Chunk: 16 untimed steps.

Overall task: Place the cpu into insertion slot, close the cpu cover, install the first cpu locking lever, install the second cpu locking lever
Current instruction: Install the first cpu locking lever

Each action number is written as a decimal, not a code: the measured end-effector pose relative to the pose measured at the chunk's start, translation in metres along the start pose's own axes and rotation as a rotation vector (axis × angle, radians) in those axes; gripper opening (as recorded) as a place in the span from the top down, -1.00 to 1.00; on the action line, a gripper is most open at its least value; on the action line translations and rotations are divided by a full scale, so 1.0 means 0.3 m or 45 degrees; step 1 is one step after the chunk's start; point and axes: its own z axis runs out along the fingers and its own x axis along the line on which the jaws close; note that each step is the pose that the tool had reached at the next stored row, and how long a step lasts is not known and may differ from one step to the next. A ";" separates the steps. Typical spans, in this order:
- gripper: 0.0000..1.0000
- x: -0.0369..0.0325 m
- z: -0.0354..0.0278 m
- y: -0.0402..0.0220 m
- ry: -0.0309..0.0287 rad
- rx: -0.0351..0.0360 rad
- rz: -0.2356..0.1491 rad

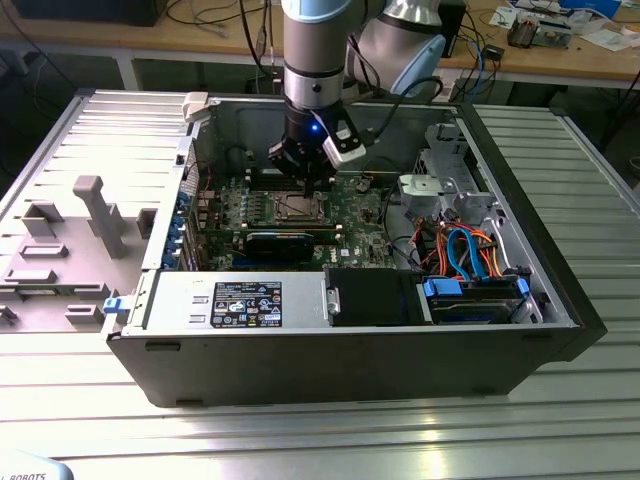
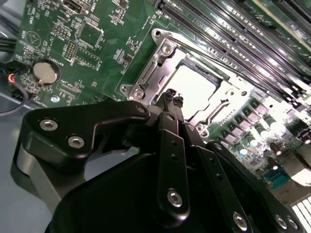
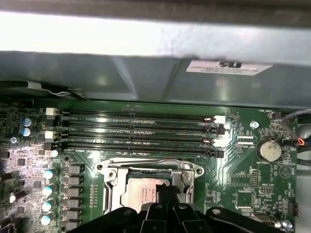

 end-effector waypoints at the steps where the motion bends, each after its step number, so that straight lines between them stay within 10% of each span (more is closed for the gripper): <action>1: 0.79 0.000 -0.013 0.000 0.0000 0.0010 0.000; 8: 0.79 -0.001 -0.061 0.002 0.0004 0.0083 0.000; 16: 0.79 -0.001 -0.064 0.002 0.0006 0.0111 0.000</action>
